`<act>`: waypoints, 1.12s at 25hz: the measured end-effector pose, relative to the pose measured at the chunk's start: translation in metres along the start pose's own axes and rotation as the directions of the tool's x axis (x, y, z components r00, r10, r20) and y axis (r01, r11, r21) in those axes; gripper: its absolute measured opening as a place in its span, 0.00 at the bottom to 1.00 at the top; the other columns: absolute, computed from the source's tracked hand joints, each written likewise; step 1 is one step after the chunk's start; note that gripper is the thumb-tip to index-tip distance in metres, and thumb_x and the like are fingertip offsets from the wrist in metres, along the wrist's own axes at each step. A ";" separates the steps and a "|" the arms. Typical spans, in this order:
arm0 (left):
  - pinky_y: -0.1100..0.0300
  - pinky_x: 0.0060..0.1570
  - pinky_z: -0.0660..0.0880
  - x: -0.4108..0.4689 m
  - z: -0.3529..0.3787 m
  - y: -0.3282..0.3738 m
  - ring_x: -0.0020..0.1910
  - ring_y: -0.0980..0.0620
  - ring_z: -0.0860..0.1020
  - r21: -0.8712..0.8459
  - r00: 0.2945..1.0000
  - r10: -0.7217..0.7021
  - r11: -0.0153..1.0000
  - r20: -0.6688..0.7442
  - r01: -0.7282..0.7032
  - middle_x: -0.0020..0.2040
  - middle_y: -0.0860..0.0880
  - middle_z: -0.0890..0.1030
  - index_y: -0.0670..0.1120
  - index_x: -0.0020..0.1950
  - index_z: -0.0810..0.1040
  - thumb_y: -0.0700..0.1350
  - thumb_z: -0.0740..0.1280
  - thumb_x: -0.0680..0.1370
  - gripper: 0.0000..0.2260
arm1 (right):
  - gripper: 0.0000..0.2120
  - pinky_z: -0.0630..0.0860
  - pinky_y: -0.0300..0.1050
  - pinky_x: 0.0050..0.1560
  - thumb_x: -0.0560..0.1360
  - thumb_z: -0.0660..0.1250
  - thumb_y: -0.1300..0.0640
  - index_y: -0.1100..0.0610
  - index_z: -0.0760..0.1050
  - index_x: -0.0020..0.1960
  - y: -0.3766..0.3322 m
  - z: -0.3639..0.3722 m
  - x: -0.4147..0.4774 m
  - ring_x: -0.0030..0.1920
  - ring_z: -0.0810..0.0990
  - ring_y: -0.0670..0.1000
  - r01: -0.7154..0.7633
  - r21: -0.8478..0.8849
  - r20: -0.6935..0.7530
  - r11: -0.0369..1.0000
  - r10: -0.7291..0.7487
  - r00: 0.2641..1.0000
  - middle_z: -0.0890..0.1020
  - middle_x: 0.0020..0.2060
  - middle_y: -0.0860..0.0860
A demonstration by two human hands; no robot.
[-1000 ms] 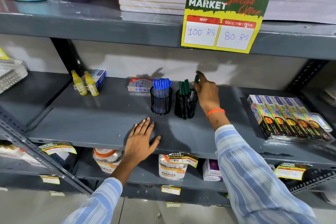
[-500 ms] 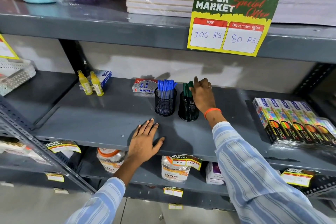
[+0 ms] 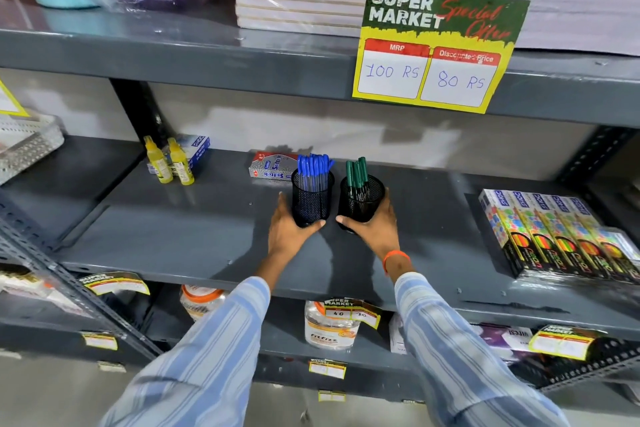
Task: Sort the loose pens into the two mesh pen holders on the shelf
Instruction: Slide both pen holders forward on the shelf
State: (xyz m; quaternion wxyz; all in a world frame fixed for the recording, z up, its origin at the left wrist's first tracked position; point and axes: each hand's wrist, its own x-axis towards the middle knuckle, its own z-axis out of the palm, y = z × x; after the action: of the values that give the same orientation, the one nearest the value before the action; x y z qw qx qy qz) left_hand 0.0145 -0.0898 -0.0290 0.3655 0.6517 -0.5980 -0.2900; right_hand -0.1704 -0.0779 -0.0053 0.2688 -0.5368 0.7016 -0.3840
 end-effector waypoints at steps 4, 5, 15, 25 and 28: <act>0.41 0.62 0.69 0.017 0.006 0.003 0.66 0.41 0.71 -0.026 1.000 0.005 1.000 0.000 -0.005 0.70 0.45 0.71 0.47 0.73 0.56 0.55 0.78 0.63 0.46 | 0.45 0.73 0.54 0.63 0.60 0.80 0.51 0.57 0.59 0.69 0.012 0.007 0.000 0.64 0.74 0.61 -0.066 0.001 -0.021 0.998 0.066 0.998 0.75 0.65 0.58; 0.41 0.62 0.68 0.019 0.006 0.004 0.65 0.41 0.72 -0.015 1.000 0.006 1.000 0.009 -0.006 0.67 0.45 0.73 0.47 0.72 0.58 0.55 0.78 0.64 0.44 | 0.43 0.74 0.54 0.61 0.60 0.80 0.51 0.58 0.61 0.68 0.012 0.008 0.000 0.63 0.75 0.62 -0.072 -0.011 -0.020 0.997 0.072 0.997 0.76 0.63 0.58; 0.43 0.54 0.74 -0.023 -0.016 -0.013 0.58 0.41 0.76 -0.019 0.994 0.081 0.997 0.067 -0.080 0.61 0.43 0.76 0.45 0.62 0.64 0.53 0.80 0.61 0.37 | 0.37 0.78 0.56 0.56 0.60 0.80 0.48 0.60 0.67 0.61 0.027 -0.006 -0.045 0.58 0.78 0.62 -0.040 -0.089 -0.086 0.995 0.032 0.996 0.80 0.57 0.60; 0.51 0.52 0.74 -0.066 -0.031 -0.018 0.58 0.45 0.76 -0.077 0.989 0.109 0.992 0.100 -0.102 0.62 0.44 0.76 0.44 0.63 0.63 0.50 0.80 0.61 0.38 | 0.40 0.76 0.57 0.61 0.60 0.80 0.51 0.60 0.65 0.64 0.024 -0.018 -0.084 0.61 0.77 0.60 -0.043 -0.079 -0.099 0.996 0.035 0.994 0.79 0.61 0.59; 0.55 0.51 0.72 -0.069 -0.034 -0.010 0.59 0.44 0.76 -0.049 0.986 0.069 0.997 0.149 -0.063 0.62 0.44 0.76 0.43 0.66 0.62 0.49 0.80 0.63 0.39 | 0.40 0.75 0.55 0.61 0.60 0.81 0.54 0.60 0.64 0.65 0.017 -0.027 -0.084 0.62 0.76 0.61 -0.057 -0.065 -0.048 0.996 0.054 0.997 0.78 0.62 0.59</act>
State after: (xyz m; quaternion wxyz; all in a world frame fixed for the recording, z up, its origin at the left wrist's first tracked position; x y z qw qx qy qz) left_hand 0.0402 -0.0165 -0.0218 0.3432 0.5995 -0.6385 -0.3392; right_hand -0.1773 0.0117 -0.0076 0.2453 -0.5166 0.7347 -0.3650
